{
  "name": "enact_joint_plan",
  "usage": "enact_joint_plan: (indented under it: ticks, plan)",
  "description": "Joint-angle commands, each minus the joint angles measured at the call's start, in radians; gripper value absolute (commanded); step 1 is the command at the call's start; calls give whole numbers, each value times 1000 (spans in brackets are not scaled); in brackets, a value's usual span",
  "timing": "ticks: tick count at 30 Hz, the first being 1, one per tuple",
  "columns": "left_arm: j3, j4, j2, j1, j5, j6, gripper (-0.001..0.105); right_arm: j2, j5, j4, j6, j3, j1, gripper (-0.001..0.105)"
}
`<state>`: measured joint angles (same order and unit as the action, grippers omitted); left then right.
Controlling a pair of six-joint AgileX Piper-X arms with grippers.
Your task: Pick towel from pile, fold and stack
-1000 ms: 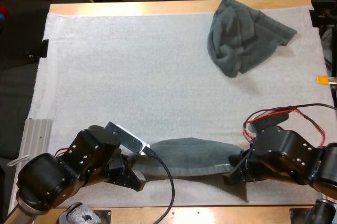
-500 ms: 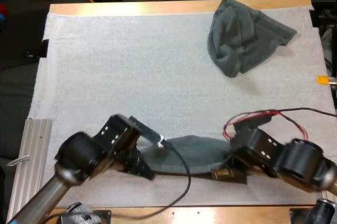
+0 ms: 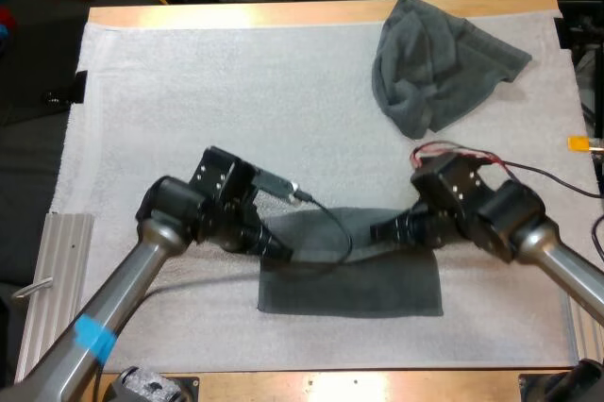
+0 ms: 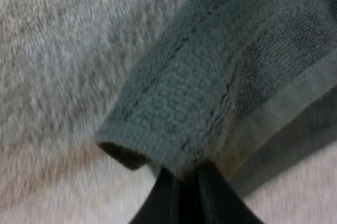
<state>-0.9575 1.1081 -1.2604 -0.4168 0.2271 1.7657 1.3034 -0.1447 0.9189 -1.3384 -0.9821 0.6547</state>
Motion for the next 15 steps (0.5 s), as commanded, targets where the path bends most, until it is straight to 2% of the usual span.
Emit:
enact_joint_plan:
  ticks: [1,3,8,12,15]
  plan:
    - [-1,-32,-19,16,43,-1,0,15,-29,-33,-1,0,-22,0]
    - [-1,-75,-66,49,115,13,0,51,-69,-68,22,0,-59,0]
    - [-1,-137,-179,128,225,40,0,140,-183,-146,136,0,-144,0]
    - [-1,-199,-241,184,301,82,0,197,-276,-209,216,0,-200,0]
    - [-1,-262,-279,223,389,134,0,238,-325,-252,281,0,-233,0]
